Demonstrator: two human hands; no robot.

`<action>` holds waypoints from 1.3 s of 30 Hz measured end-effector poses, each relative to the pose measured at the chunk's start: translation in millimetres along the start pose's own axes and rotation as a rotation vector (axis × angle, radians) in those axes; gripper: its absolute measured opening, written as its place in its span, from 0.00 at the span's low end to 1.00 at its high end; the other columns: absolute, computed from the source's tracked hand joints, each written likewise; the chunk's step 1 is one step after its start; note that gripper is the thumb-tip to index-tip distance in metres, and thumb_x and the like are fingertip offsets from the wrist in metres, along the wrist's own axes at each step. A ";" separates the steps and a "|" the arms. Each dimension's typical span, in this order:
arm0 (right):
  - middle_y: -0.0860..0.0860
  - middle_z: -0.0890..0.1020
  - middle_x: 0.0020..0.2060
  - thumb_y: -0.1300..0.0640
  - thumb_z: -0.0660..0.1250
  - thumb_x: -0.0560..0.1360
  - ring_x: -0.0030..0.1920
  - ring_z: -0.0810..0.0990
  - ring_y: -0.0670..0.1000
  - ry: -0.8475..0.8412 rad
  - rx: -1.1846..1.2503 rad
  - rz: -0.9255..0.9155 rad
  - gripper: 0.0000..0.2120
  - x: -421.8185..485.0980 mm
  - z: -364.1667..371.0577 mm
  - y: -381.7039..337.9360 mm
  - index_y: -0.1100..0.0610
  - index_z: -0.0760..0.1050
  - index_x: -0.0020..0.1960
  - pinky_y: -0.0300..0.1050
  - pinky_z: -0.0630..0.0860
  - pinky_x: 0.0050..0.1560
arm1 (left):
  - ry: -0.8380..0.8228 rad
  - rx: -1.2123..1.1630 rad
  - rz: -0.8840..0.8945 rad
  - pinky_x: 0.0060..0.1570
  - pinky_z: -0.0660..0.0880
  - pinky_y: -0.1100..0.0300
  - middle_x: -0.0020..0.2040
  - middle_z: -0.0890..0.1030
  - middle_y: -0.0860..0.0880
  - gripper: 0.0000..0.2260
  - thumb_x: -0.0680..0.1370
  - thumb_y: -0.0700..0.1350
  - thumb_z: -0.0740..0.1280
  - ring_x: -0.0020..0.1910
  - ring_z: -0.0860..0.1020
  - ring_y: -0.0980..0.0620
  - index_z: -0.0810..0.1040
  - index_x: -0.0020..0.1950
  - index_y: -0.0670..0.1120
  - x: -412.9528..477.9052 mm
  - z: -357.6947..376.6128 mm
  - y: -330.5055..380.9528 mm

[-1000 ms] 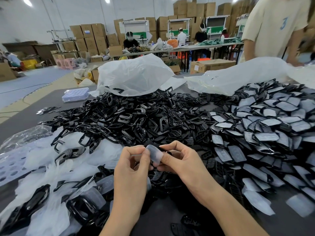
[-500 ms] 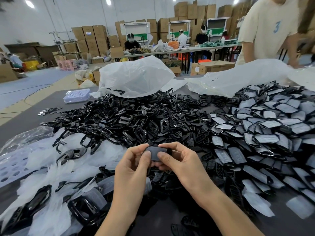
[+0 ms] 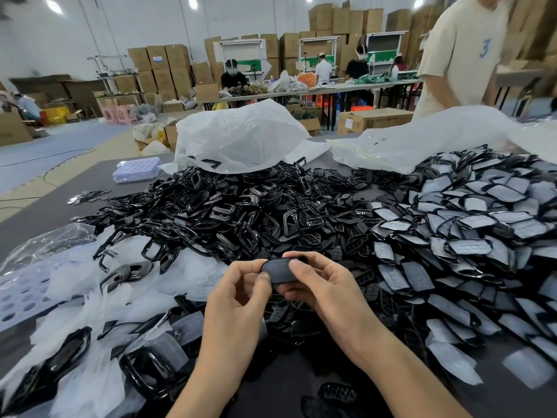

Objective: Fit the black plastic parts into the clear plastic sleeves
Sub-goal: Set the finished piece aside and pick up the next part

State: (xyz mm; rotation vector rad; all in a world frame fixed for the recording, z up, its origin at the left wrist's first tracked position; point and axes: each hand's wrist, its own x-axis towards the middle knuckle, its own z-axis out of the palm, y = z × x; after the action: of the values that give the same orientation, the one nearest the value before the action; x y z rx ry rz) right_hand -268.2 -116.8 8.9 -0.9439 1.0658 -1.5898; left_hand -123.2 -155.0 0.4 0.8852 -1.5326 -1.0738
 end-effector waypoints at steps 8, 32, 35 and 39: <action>0.55 0.86 0.43 0.61 0.68 0.80 0.39 0.84 0.50 -0.023 0.093 0.063 0.11 0.4 0.3 -1.8 0.49 0.86 0.47 0.40 0.80 0.40 | -0.025 -0.012 -0.010 0.38 0.74 0.68 0.39 0.82 0.47 0.09 0.79 0.43 0.69 0.38 0.78 0.55 0.82 0.47 0.59 0.9 -1.8 -1.5; 0.54 0.83 0.36 0.54 0.72 0.70 0.35 0.81 0.50 -0.050 -0.057 0.041 0.08 0.3 -5.5 -1.6 0.51 0.74 0.36 0.39 0.77 0.37 | -0.131 0.432 0.368 0.47 0.73 0.69 0.49 0.78 0.61 0.14 0.83 0.50 0.58 0.50 0.80 0.57 0.78 0.65 0.57 -9.4 0.0 6.1; 0.54 0.81 0.34 0.58 0.72 0.73 0.34 0.81 0.50 0.027 -0.008 0.011 0.13 2.2 -7.4 -1.9 0.49 0.73 0.33 0.39 0.78 0.37 | -0.187 0.609 0.455 0.43 0.76 0.62 0.50 0.77 0.60 0.14 0.84 0.46 0.58 0.47 0.79 0.56 0.77 0.66 0.55 -11.3 -3.3 8.5; 0.48 0.77 0.28 0.62 0.69 0.77 0.30 0.76 0.44 0.096 -0.034 -0.038 0.18 3.2 -9.4 1.3 0.48 0.71 0.31 0.34 0.74 0.34 | -0.273 0.724 0.491 0.41 0.75 0.59 0.45 0.78 0.59 0.16 0.81 0.46 0.57 0.43 0.78 0.57 0.77 0.66 0.55 -13.8 -2.1 11.9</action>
State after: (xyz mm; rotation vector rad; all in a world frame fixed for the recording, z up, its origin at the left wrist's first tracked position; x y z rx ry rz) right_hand -277.2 -118.3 5.0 -0.9229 1.1506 -1.6673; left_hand -118.5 -138.8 7.3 0.7732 -2.2812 -0.2715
